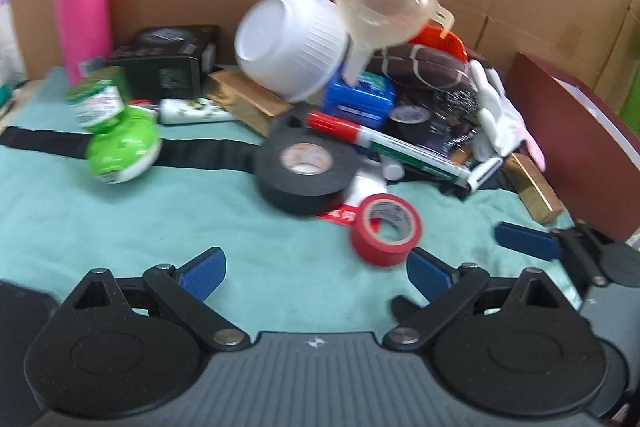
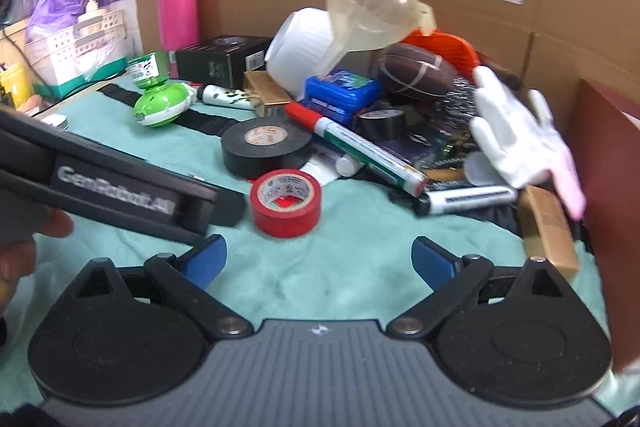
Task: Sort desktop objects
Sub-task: 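Move the left tool back over the red tape roll, then grasp the red tape roll with the left tool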
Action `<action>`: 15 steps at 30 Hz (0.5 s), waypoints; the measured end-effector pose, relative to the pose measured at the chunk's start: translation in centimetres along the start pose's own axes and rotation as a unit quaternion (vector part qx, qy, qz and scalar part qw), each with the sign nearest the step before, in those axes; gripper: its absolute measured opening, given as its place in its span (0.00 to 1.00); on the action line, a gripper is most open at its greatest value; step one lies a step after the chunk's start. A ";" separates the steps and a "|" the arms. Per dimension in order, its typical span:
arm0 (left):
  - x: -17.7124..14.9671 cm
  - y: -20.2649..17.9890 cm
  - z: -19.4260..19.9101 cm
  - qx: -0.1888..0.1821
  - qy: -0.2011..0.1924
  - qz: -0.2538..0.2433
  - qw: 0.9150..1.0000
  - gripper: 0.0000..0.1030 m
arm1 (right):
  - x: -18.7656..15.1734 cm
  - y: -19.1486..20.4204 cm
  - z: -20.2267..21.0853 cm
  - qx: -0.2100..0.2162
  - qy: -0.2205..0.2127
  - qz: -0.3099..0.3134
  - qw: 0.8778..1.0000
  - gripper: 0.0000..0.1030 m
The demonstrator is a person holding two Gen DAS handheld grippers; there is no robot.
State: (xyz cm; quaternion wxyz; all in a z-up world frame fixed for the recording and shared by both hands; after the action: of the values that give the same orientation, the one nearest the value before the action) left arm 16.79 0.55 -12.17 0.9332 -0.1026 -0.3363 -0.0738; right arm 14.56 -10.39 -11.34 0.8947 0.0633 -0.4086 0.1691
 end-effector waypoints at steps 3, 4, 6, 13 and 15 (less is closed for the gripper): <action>0.4 -0.7 -1.4 -0.017 0.017 -0.007 1.000 0.84 | 0.5 0.3 -1.0 0.021 0.004 0.006 1.000 0.83; 0.5 -1.0 -1.7 -0.024 0.021 -0.011 0.999 0.83 | 0.6 0.4 -1.3 0.024 0.007 0.009 1.000 0.80; 1.0 -1.3 -2.0 -0.043 0.017 -0.011 0.999 0.75 | 0.9 0.7 -2.0 0.029 0.009 0.016 0.999 0.76; 2.1 -2.3 -2.3 -0.092 0.019 0.006 0.996 0.31 | 1.7 1.2 -2.6 0.051 -0.003 0.032 0.998 0.43; 2.2 -1.9 -2.5 -0.072 0.020 0.004 0.997 0.16 | 1.8 1.2 -2.5 0.048 -0.005 0.036 0.998 0.42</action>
State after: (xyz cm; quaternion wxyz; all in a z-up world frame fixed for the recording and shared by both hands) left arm 19.62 -2.08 -12.38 0.9304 -0.1692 -0.3109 -0.0958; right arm 17.01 -8.20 -11.72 0.8817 0.0923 -0.4066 0.2207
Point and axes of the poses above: each gripper's, at about its wrist camera, not at the fingertips, and z roughly against the way its jaws point, y to its left, x to its top, the point moved 9 cm from there along -z, roughly the way its jaws point, and after that the axes turned 5 degrees about y, right-handed, at the moved point
